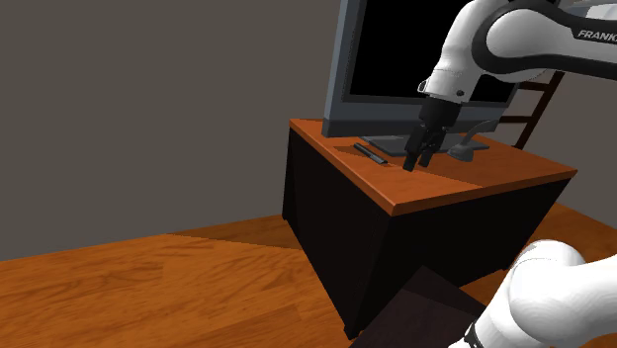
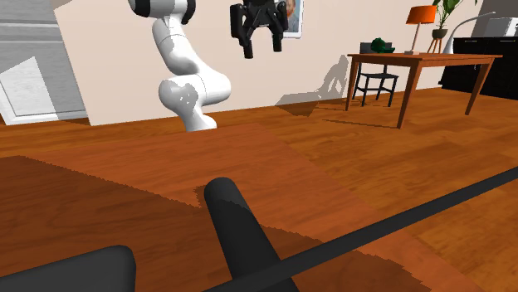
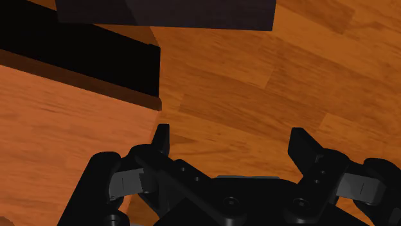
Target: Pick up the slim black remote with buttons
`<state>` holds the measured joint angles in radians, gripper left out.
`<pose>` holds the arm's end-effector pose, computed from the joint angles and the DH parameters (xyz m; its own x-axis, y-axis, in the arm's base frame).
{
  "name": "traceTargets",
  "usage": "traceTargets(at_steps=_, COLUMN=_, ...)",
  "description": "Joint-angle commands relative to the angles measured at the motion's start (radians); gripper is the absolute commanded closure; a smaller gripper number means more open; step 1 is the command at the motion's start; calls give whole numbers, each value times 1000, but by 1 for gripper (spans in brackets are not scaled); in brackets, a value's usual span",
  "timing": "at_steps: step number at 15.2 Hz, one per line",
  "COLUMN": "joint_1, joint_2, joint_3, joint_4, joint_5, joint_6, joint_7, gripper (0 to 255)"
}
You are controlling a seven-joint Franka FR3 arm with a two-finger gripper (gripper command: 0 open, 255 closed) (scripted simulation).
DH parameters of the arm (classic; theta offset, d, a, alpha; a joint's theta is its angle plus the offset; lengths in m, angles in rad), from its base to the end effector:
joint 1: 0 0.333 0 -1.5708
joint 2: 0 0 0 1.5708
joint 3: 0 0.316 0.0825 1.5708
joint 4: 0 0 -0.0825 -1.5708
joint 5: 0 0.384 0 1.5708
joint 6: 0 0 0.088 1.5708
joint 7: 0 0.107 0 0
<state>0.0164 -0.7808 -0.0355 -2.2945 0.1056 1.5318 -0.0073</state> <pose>0.3049 0.0019 0.6151 0.9998 0.0021 0.0190 0.0045 -0.9915 -0.1299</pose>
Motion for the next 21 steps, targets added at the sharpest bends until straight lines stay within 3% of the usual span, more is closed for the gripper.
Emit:
traceTargets(at_steps=1, joint_1=0, joint_2=0, joint_3=0, joint_4=0, joint_5=0, joint_6=0, joint_7=0, gripper=0)
traceTargets(at_steps=11, joint_1=-61, joint_2=315, joint_3=-96, joint_4=154, joint_5=-48, joint_6=150, joint_7=-38, gripper=0)
traceTargets(at_steps=21, joint_1=-113, joint_2=650, joint_3=-193, joint_4=407, joint_5=-33, joint_6=220, joint_7=-80, gripper=0)
